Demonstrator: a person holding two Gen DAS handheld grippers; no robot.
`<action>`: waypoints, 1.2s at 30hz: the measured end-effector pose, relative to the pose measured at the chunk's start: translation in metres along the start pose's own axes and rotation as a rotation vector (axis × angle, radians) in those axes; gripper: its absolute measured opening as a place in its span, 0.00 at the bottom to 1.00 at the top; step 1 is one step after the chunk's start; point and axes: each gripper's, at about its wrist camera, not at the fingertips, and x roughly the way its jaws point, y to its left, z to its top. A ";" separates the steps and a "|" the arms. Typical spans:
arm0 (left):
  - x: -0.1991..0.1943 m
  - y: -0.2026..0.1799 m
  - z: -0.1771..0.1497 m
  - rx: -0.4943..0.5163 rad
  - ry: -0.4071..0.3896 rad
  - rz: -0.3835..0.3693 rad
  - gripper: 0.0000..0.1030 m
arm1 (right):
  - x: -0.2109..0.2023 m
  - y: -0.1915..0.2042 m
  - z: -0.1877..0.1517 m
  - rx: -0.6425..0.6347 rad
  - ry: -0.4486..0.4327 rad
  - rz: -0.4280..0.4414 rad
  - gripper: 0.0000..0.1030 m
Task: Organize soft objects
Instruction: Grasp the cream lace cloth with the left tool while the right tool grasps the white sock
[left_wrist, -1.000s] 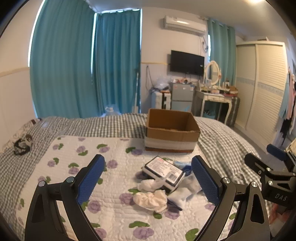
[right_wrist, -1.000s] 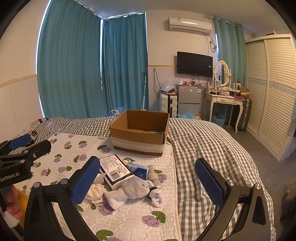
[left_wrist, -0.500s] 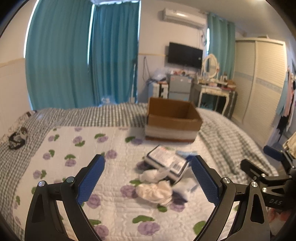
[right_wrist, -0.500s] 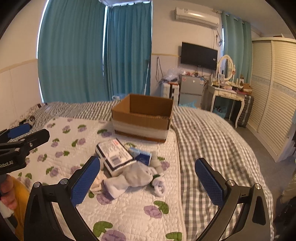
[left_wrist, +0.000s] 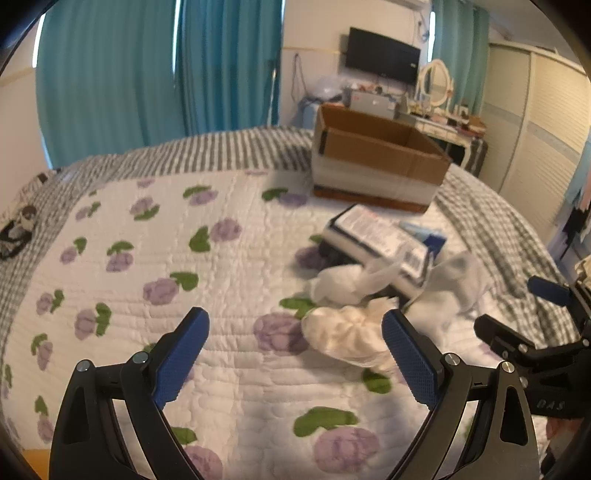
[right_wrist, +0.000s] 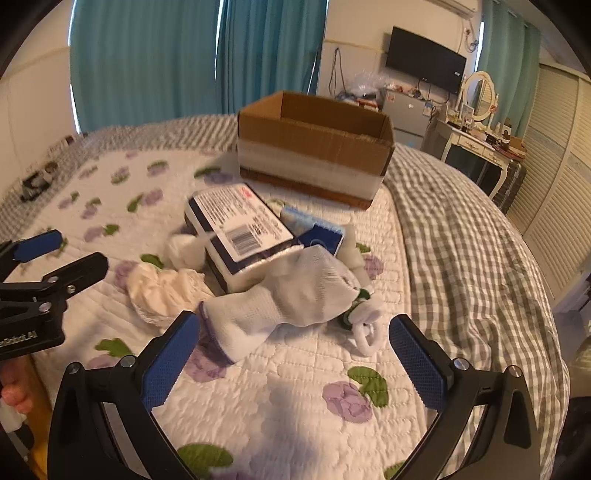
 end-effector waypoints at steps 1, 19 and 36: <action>0.004 0.003 -0.001 -0.005 0.006 -0.001 0.94 | 0.007 0.000 0.002 -0.003 0.008 -0.010 1.00; 0.053 -0.028 -0.019 0.085 0.146 -0.141 0.94 | 0.060 -0.012 0.002 0.043 0.024 -0.019 0.46; 0.072 -0.052 -0.013 0.227 0.161 -0.139 0.47 | 0.004 -0.036 -0.003 0.139 -0.074 0.009 0.44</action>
